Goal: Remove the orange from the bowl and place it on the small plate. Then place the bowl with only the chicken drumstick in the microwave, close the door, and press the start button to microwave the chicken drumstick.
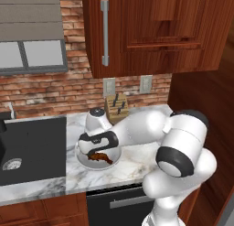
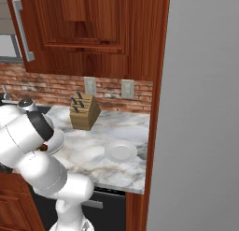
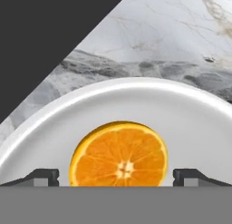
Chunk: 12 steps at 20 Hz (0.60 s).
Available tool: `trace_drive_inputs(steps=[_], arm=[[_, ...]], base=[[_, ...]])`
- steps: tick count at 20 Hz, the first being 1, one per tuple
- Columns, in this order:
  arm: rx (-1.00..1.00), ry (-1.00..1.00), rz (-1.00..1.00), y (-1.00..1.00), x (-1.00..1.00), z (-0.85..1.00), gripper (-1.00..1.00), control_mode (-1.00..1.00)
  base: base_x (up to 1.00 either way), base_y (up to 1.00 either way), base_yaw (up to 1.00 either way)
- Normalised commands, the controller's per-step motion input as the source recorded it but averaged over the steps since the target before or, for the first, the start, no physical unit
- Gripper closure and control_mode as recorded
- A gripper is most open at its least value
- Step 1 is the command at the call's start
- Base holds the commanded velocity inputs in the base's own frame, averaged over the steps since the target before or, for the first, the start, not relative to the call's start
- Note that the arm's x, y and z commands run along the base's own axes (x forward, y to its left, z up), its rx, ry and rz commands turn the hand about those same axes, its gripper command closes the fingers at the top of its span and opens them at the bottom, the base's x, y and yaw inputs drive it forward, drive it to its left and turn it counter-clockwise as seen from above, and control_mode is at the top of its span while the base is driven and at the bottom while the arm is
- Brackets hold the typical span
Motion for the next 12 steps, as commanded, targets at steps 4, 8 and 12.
trace_drive_inputs(steps=[4,8,12], arm=[[0.0,0.0,0.0,0.02,0.09,-0.17,-1.0,-1.0],[0.0,0.0,0.0,0.01,0.15,-0.08,-1.0,-1.0],[0.0,0.0,0.0,0.02,0.19,-0.01,-1.0,-1.0]], base=[[0.0,0.0,0.0],[0.0,0.0,0.0],[0.0,0.0,0.0]])
